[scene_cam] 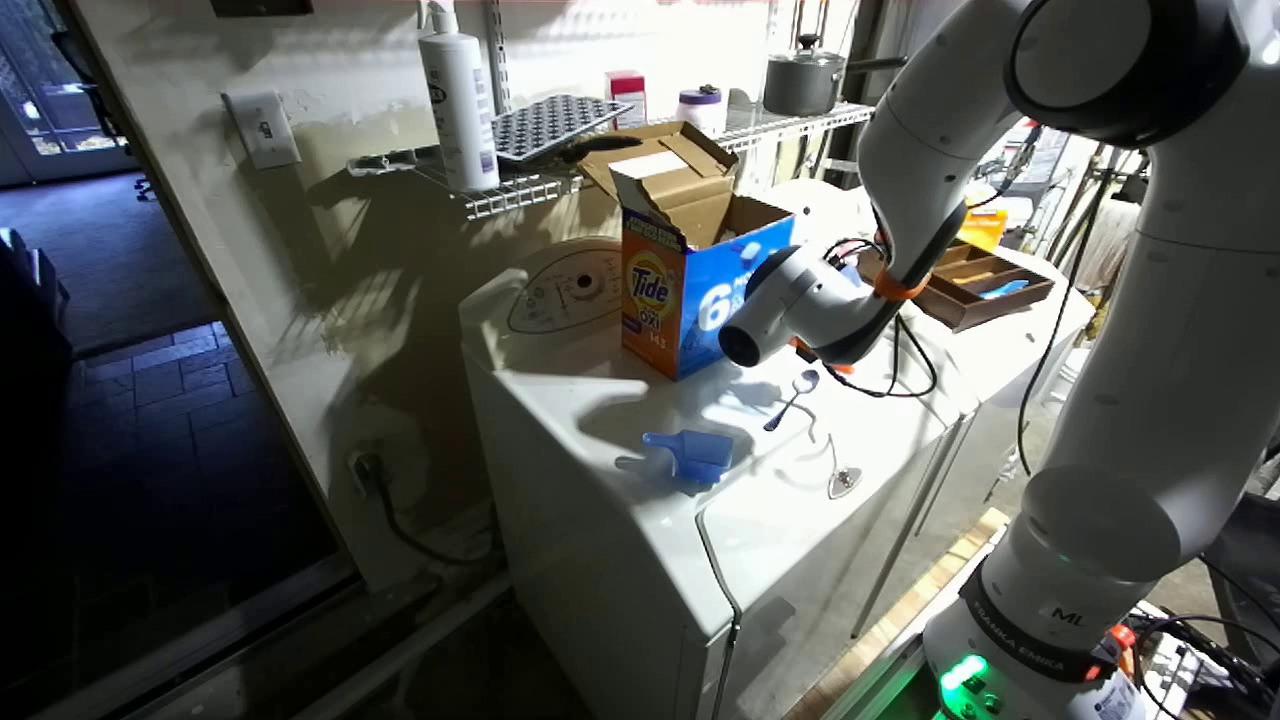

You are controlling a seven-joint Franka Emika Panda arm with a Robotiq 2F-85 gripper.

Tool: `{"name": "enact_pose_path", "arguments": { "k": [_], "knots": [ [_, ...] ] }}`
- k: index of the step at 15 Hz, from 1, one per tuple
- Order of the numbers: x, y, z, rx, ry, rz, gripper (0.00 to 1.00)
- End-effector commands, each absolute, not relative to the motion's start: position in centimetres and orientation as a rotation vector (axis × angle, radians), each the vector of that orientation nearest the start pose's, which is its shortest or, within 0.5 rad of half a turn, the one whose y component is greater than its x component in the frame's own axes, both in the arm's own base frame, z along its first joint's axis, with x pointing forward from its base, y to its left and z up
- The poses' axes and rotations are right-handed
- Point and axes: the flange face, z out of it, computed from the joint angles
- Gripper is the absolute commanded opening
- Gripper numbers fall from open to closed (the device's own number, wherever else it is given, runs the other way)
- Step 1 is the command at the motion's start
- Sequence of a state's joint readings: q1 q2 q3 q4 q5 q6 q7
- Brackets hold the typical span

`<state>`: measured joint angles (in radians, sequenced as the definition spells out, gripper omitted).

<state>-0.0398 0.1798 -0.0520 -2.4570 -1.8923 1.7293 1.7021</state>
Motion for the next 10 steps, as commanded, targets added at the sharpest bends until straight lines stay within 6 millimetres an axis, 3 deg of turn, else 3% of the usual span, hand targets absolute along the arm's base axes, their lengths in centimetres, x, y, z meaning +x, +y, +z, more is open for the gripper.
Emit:
{"name": "enact_pose_path", "arguments": {
  "k": [1, 10],
  "knots": [
    [46.1, -12.8, 25.3, 1.53, -0.246, 0.714, 0.01],
    [46.1, -12.3, 24.2, 1.512, -0.226, 0.683, 0.01]
  ]
}}
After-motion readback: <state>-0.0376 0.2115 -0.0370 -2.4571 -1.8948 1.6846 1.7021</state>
